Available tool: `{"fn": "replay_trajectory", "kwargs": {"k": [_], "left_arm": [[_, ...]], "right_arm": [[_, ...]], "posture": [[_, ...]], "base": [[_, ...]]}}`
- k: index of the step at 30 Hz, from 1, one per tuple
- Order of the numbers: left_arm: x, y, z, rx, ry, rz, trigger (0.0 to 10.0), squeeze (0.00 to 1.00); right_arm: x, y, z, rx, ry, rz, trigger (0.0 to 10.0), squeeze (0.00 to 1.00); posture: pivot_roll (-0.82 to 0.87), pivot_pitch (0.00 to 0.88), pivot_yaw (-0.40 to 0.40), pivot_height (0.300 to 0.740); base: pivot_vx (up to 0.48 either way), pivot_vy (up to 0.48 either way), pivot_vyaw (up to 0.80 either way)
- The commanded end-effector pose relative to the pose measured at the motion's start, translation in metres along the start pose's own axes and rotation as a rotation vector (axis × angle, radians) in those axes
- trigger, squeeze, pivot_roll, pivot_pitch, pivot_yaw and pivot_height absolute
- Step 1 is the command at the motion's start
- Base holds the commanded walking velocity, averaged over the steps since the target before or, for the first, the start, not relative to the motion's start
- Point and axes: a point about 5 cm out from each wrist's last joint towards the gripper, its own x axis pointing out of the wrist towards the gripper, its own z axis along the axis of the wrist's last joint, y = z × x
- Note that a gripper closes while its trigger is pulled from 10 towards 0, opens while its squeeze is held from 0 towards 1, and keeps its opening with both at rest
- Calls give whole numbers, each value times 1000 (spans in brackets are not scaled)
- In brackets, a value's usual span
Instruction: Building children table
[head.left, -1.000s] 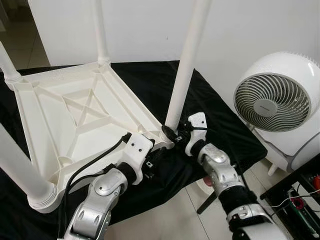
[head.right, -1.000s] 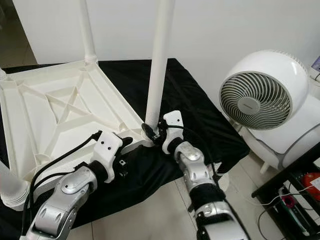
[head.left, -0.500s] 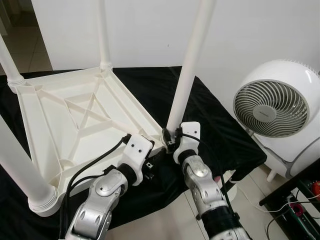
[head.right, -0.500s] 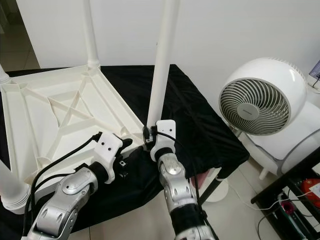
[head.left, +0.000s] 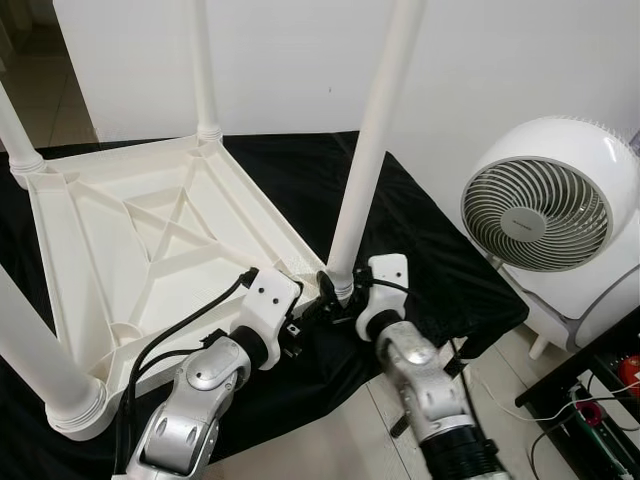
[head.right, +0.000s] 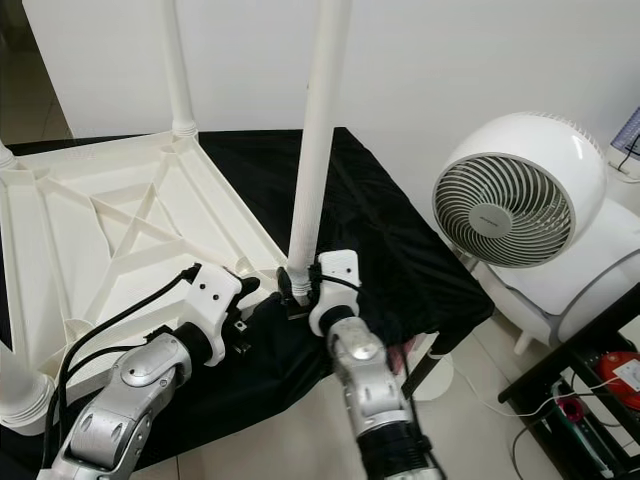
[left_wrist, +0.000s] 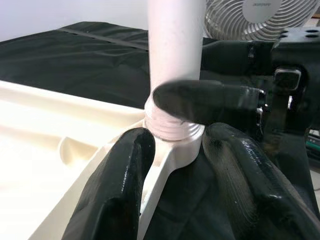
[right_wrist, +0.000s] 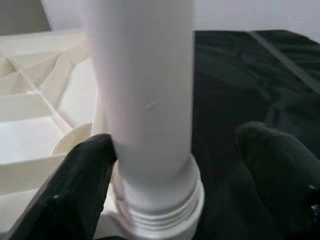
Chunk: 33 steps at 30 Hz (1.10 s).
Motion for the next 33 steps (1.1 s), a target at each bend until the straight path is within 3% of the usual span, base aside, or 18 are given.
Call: {"fn": "replay_trajectory", "kwargs": {"k": [1,3,6,7,8,9,19,21,28,29,30,31,33], "left_arm": [[3,0,2,-3,-11,27,10000,0],[2,-3,2,-1,-16,9,10000,0],[1,-4,0,1,-14,3,10000,0],[0,-4,-1,3,-10,0,10000,0],[0,-4,-1,3,-10,0,10000,0],[0,-5,-1,-1,-9,-6,10000,0],[-2,-11,1,6,-12,-45,10000,0],[-4,-9,1,8,-12,-26,10000,0],[-5,-8,3,8,-15,-12,10000,0],[-5,-9,3,9,-15,-12,10000,0],[-5,-9,3,10,-15,-12,10000,0],[-5,-9,3,11,-16,-10,10000,0],[-5,-8,4,12,-18,-7,10000,0]], "right_arm": [[0,-10,4,-26,-23,76,10000,1000],[-1,-32,7,-62,-20,176,10000,1000],[-2,-37,7,-71,-8,219,10000,1000],[-3,-39,6,-84,4,250,10000,569],[-3,-39,6,-84,4,250,10000,569],[-2,-41,5,-99,13,286,10000,0],[14,-45,3,-121,61,419,10000,0],[24,-41,1,-142,76,415,10000,0],[31,-31,-3,-133,90,482,10000,0],[32,-29,-5,-99,98,505,3294,0],[32,-28,-6,-73,103,520,3294,0],[31,-26,-8,-65,103,541,0,0],[31,-25,-9,-50,90,556,0,0]], "posture": [[57,50,-89,740],[57,49,-91,740],[59,47,-92,740],[59,47,-92,740],[59,47,-92,740],[64,44,-94,740],[97,37,-111,740],[113,37,-118,740],[120,35,-125,740],[120,35,-125,740],[120,35,-125,740],[125,30,-123,740],[126,27,-122,740]], "base": [[0,0,0],[0,0,0],[0,0,0],[0,0,0],[0,0,0],[0,0,0],[0,0,0],[0,0,0],[0,0,0],[0,0,0],[0,0,0],[0,0,0],[0,0,0]]}}
